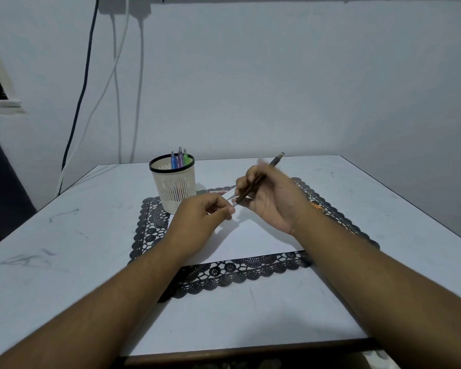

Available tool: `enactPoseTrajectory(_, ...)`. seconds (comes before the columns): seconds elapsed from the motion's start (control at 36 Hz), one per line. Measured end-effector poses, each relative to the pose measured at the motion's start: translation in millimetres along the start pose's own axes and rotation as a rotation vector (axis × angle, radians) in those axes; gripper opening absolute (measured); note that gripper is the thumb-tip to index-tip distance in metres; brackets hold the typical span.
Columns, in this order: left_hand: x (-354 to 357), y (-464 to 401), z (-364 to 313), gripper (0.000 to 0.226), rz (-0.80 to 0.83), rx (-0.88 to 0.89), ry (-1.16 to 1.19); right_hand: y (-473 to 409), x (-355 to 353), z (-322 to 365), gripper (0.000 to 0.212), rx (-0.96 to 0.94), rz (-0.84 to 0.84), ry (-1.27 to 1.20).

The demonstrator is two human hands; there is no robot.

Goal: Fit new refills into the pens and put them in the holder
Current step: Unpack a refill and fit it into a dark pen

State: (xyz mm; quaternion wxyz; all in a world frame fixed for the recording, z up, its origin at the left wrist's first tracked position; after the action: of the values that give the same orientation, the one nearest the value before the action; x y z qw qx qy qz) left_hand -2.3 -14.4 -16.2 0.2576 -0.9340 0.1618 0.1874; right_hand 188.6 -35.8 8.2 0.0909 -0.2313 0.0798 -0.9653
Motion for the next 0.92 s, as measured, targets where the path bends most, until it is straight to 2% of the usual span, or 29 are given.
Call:
enactPoseTrajectory(0.06,-2.9,-1.4,1.4,0.011,-0.031,0.000,-0.010,-1.2,-1.9,-1.0,0.033,-0.005,-0.067,0.270)
enactPoseTrajectory(0.08,-4.3,-1.7,1.6,0.011,-0.044,0.002,-0.030,-1.6,-2.9,-0.8,0.033,0.002,-0.082,0.327)
enactPoseTrajectory(0.19,-9.6,-3.0,5.0,0.008,-0.067,0.035,-0.255,-5.0,-16.3,2.0,0.025,0.015,-0.187,0.218)
enactPoseTrajectory(0.28,-12.8,-2.2,6.6,0.007,-0.012,0.052,-0.459,-5.6,-33.7,-0.3,0.019,0.004,-0.225,0.343)
enactPoseTrajectory(0.36,-11.3,0.2,9.8,0.027,0.076,0.018,-0.595,-3.8,-41.4,-9.0,0.020,0.055,-0.228,0.492)
enactPoseTrajectory(0.47,-6.2,0.6,14.9,0.043,0.240,0.010,-0.718,-4.0,-35.1,-19.9,0.020,0.092,-0.202,0.492)
enactPoseTrajectory(0.56,-3.0,-0.1,14.1,0.055,0.339,-0.014,-0.775,-2.9,-29.0,-22.4,0.018,0.062,-0.191,0.556)
enactPoseTrajectory(0.67,-0.9,0.5,15.2,0.073,0.387,-0.026,-0.802,-1.4,-28.4,-22.1,0.016,0.019,-0.203,0.637)
enactPoseTrajectory(0.92,0.4,-1.0,18.6,0.077,0.399,-0.028,-0.819,0.7,-27.9,-22.7,0.010,-0.019,-0.219,0.651)
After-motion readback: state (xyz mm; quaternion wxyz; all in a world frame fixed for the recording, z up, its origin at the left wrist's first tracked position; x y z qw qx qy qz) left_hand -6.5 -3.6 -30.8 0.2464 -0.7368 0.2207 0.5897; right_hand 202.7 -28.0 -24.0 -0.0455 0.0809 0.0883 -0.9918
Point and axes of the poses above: each hand's wrist, its own y-axis away from the middle knuckle, its own x-axis out of the palm, z = x × y, the point moved 1 cm from there along -y, towards the middle knuckle, and after that the axes turned 1 degree about -z, right-handed, at the moved point
